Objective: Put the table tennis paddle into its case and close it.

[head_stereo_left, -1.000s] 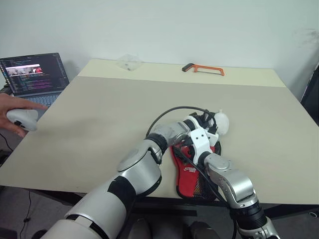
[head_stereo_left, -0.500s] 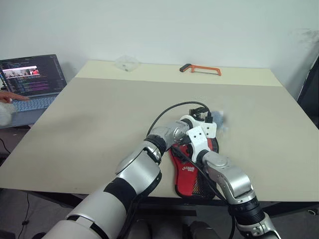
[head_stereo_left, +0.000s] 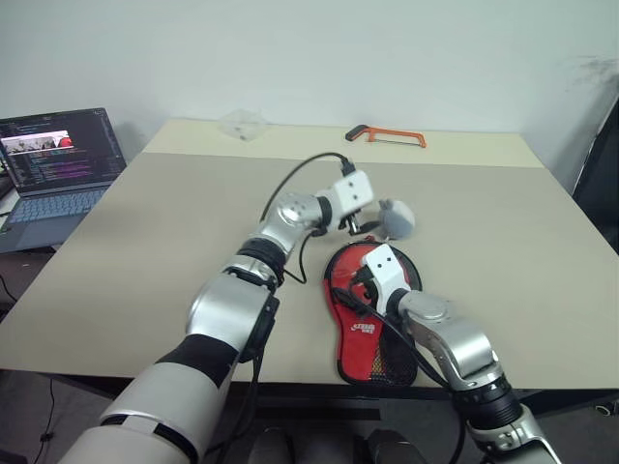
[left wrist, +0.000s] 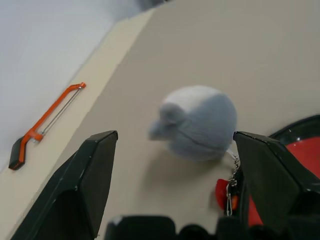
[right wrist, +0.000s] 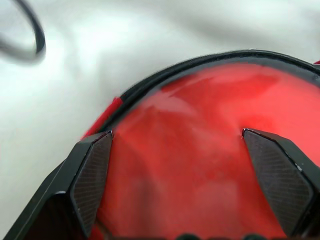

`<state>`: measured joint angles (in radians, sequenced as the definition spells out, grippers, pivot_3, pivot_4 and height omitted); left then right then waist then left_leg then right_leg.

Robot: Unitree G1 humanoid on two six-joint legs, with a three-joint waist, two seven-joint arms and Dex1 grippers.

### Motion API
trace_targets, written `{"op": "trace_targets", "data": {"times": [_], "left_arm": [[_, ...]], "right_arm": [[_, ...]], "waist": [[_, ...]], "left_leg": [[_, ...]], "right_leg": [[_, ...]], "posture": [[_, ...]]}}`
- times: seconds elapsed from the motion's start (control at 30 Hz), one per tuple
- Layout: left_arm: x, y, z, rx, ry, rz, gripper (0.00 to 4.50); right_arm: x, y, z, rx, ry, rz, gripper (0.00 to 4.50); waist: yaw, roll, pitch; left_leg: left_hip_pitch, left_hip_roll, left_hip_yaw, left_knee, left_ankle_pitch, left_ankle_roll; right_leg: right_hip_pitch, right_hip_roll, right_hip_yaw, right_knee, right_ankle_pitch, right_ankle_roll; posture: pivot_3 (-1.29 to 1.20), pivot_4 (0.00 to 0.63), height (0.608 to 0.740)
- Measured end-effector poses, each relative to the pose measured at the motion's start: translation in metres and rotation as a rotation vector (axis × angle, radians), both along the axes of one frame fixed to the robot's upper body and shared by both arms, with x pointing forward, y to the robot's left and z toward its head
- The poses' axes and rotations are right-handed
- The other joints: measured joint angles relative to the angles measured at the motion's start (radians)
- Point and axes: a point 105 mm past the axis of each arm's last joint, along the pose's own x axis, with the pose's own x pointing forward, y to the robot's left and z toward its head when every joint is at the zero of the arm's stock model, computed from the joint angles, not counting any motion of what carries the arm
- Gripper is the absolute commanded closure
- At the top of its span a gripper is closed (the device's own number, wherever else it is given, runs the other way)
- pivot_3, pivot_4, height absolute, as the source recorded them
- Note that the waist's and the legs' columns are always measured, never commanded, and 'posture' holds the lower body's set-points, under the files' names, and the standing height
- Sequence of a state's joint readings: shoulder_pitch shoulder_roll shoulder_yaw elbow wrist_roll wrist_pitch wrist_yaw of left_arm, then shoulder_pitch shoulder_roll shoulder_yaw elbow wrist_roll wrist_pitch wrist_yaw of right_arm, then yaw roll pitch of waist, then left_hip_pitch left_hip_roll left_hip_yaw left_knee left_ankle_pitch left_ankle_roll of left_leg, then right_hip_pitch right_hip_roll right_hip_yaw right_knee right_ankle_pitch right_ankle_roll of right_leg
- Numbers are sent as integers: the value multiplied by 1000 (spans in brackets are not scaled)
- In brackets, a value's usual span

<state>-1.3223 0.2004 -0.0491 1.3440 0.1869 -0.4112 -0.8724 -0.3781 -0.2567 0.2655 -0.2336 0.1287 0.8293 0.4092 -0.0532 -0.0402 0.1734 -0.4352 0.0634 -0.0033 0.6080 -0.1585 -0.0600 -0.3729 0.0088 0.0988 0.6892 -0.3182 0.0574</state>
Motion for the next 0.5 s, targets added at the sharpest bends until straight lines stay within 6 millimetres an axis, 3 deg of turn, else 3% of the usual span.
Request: {"op": "trace_targets", "data": {"times": [0.23,0.37,0.5], "left_arm": [[-2,45,25,-137,103,-27,466],[-14,54,19,-181,215,-116,466],[-34,48,-8,-227,371,-228,466]], "right_arm": [[-21,-30,21,-53,22,158,0],[-23,-46,70,-3,-79,212,0],[-5,-67,116,55,-189,154,0]], "waist": [[-3,2,3],[-3,3,3],[-3,3,4]], "left_leg": [[-7,0,0,-1,0,0],[-11,0,-2,-1,0,0],[-11,0,-2,0,0,0]], "right_leg": [[-6,0,0,-1,0,0],[-9,0,-2,0,1,-2],[-9,0,-2,1,2,-5]], "posture": [[0,150,740],[0,150,740],[0,150,740]]}}
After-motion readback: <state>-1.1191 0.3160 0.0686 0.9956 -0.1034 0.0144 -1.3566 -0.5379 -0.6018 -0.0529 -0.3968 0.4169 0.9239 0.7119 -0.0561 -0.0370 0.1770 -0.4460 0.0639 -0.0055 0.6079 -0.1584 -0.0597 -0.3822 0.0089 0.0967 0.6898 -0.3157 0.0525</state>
